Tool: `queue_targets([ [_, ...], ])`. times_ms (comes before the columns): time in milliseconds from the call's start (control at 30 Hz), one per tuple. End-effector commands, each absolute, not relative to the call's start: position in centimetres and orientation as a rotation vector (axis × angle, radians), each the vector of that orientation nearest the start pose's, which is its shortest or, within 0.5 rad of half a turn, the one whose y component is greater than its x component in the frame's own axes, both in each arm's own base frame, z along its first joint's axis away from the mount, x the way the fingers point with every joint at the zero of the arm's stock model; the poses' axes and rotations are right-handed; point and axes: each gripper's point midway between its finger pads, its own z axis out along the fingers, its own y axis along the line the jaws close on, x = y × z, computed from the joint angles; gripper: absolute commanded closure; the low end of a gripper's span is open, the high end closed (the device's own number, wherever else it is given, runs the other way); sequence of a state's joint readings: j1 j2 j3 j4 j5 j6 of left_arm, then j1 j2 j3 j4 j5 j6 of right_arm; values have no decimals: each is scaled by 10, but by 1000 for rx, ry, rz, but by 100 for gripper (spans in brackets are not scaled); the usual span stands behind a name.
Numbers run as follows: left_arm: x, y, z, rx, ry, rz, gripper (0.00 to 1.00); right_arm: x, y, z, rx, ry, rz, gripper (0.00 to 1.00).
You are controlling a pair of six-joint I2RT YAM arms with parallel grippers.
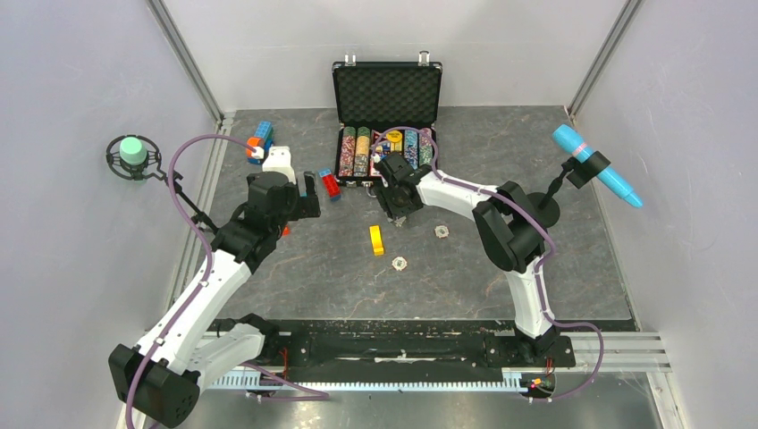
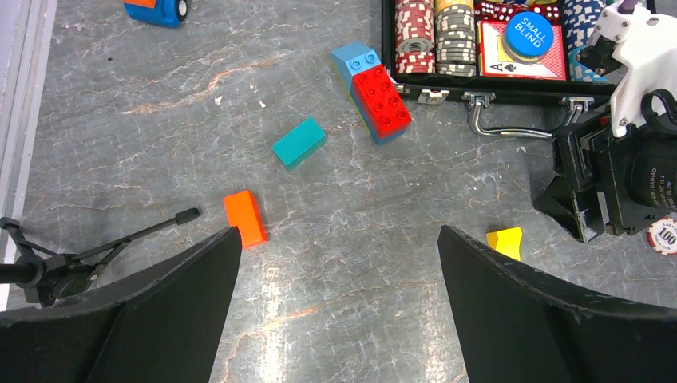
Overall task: Pack up texas hold em set
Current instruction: Pick up the poker chip from the center of the board.
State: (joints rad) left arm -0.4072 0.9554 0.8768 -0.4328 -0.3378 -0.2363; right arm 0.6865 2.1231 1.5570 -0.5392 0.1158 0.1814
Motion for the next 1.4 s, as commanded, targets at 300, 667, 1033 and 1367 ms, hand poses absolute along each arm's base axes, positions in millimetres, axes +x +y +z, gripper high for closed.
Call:
queue_targets([
  [300, 308, -78, 224, 9, 2012, -44, 0, 340, 261, -7, -736, 2727, 2, 44],
  [667, 309, -79, 224, 10, 2012, -46, 0, 335, 263, -8, -747, 2731, 10, 38],
  [1033, 308, -79, 224, 11, 2013, -46, 0, 334, 264, -10, -753, 2737, 16, 48],
  [1367, 308, -79, 223, 11, 2014, -45, 0, 328, 261, -16, -793, 2749, 14, 60],
])
